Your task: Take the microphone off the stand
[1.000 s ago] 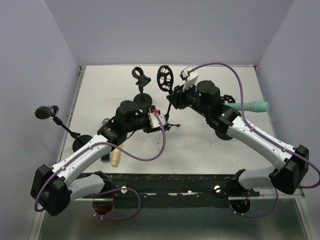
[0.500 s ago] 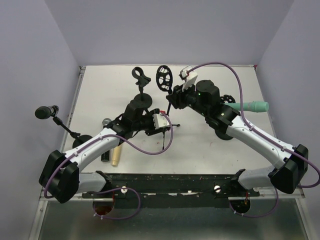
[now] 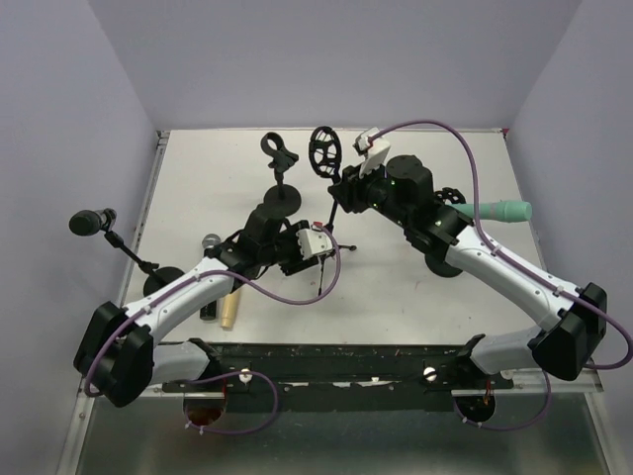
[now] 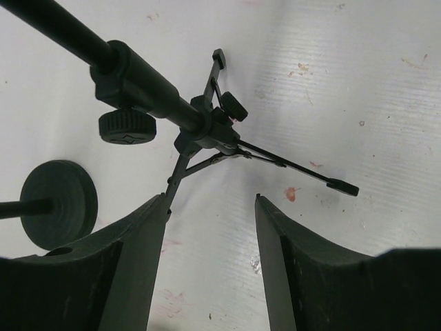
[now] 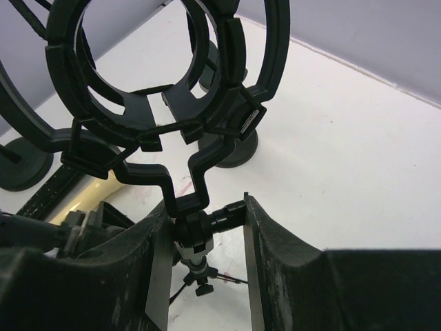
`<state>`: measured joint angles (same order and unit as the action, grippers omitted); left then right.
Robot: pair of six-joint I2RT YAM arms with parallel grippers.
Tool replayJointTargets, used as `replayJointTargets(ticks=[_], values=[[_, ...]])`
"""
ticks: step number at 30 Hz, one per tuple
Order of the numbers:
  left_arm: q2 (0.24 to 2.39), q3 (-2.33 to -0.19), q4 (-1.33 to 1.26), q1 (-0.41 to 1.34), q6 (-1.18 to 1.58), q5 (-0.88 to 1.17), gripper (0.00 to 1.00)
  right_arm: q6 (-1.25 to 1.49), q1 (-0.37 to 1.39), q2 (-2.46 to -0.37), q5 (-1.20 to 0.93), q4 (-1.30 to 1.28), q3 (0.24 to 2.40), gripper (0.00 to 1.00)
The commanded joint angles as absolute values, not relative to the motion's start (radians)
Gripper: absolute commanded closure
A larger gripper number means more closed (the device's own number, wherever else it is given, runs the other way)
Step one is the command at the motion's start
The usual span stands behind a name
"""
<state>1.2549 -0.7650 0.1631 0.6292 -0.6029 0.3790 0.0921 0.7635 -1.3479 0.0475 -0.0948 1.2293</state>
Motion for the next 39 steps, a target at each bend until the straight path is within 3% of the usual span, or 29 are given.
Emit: replayJointTargets(ticks=[1, 15, 22, 37, 38, 39], values=[[1.135, -0.764, 0.193, 0.624, -0.535, 0.362, 0.38, 0.074, 0.756, -1.373, 0.070, -0.078, 1.281, 0.99], [1.029, -0.713, 0.140, 0.620, -0.476, 0.328, 0.38, -0.136, 0.674, -1.555, 0.155, -0.070, 1.491, 0.99], [0.991, -0.687, 0.147, 0.612, -0.463, 0.330, 0.38, -0.103, 0.537, -1.730, 0.092, -0.072, 1.644, 0.99], [0.971, -0.672, 0.153, 0.598, -0.419, 0.353, 0.38, -0.103, 0.529, -1.950, 0.045, -0.037, 1.865, 0.99], [0.971, -0.670, 0.155, 0.598, -0.413, 0.350, 0.37, -0.103, 0.529, -1.956, 0.041, -0.047, 1.874, 0.89], [0.971, -0.672, 0.158, 0.598, -0.407, 0.345, 0.36, -0.103, 0.529, -1.959, 0.040, -0.060, 1.884, 0.71]])
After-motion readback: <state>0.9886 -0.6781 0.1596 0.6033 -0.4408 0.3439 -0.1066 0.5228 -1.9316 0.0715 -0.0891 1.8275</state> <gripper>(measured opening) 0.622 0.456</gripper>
